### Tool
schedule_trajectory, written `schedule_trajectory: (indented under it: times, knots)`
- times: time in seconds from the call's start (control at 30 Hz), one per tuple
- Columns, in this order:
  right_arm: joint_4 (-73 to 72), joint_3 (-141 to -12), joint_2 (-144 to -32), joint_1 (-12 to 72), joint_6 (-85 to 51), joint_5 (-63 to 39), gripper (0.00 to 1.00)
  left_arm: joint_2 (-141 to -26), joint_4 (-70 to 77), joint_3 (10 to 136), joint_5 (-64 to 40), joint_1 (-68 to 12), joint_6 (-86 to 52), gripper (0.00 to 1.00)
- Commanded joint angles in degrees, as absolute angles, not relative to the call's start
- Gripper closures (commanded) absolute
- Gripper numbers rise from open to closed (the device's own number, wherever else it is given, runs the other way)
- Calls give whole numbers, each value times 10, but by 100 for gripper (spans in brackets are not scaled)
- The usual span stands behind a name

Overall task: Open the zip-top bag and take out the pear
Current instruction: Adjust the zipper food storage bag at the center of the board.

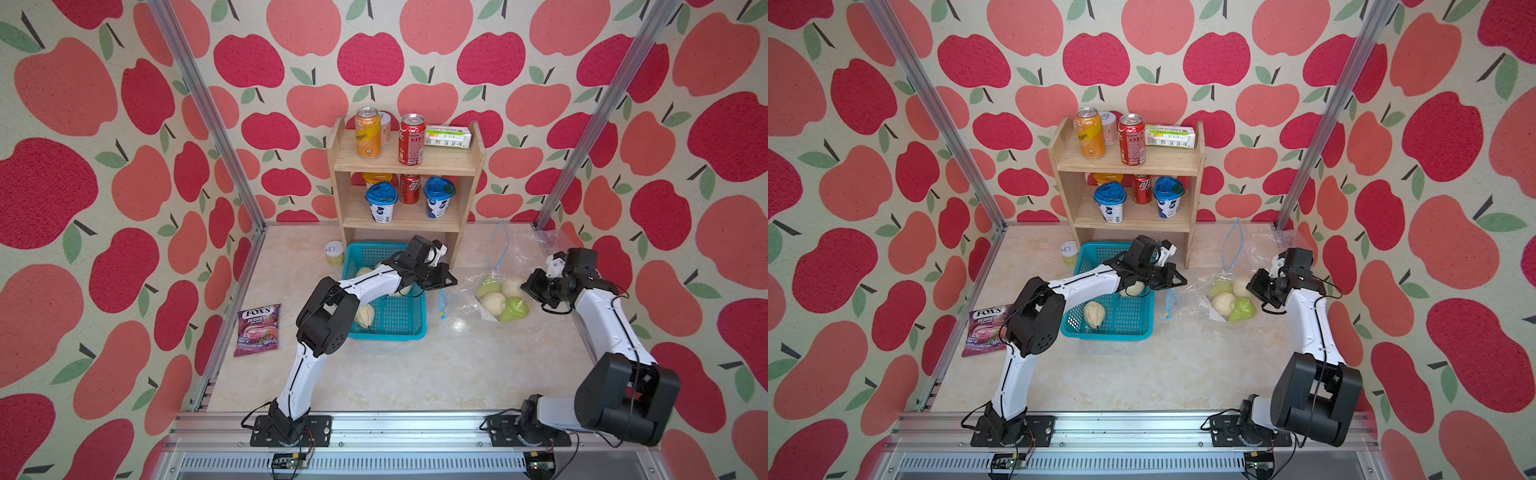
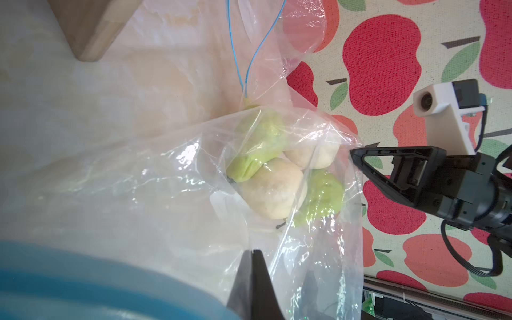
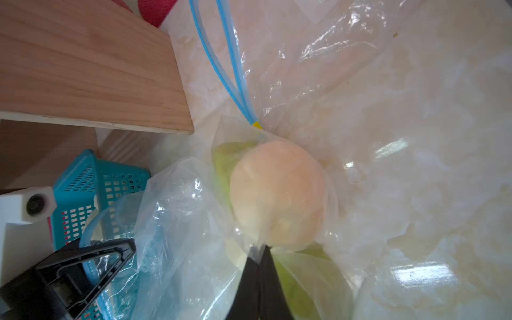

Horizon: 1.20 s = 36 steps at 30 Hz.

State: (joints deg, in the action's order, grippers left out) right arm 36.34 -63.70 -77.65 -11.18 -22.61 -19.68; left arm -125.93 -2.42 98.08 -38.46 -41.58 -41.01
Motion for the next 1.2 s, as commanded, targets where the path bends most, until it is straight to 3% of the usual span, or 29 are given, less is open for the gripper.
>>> schedule_trajectory:
  times: [0.0,0.2,0.4,0.47,0.53,0.6,0.67,0.77,0.87,0.9,1.0,1.17]
  knots:
    - [427,-717,-771,-89,-200,-217,100,-1292,7,1020,-401,-412,-425,97]
    - [516,-844,-801,-50,-164,-177,100,-1313,15,1045,-387,-414,-442,98]
    - [531,-878,-815,-42,-155,-176,100,-1322,9,1052,-377,-416,-447,75]
    - [540,-882,-826,-40,-149,-185,100,-1323,17,1047,-379,-417,-449,73]
    - [535,-876,-828,-38,-147,-188,100,-1326,21,1047,-384,-417,-452,79]
    - [527,-864,-827,-38,-146,-188,100,-1329,29,1047,-393,-418,-454,97]
    - [529,-856,-830,-38,-143,-182,100,-1326,29,1044,-393,-418,-453,100]
    - [524,-832,-830,-39,-136,-167,85,-1318,14,1045,-386,-417,-440,100]
    - [518,-791,-827,-40,-132,-175,47,-1307,-26,1050,-367,-416,-417,100]
    - [512,-775,-822,-42,-134,-176,38,-1302,-42,1053,-358,-416,-408,100]
    - [491,-725,-803,-59,-145,-175,28,-1293,-87,1061,-333,-416,-389,100]
    - [479,-669,-792,-118,-158,-138,18,-1282,-127,1062,-309,-418,-375,100]
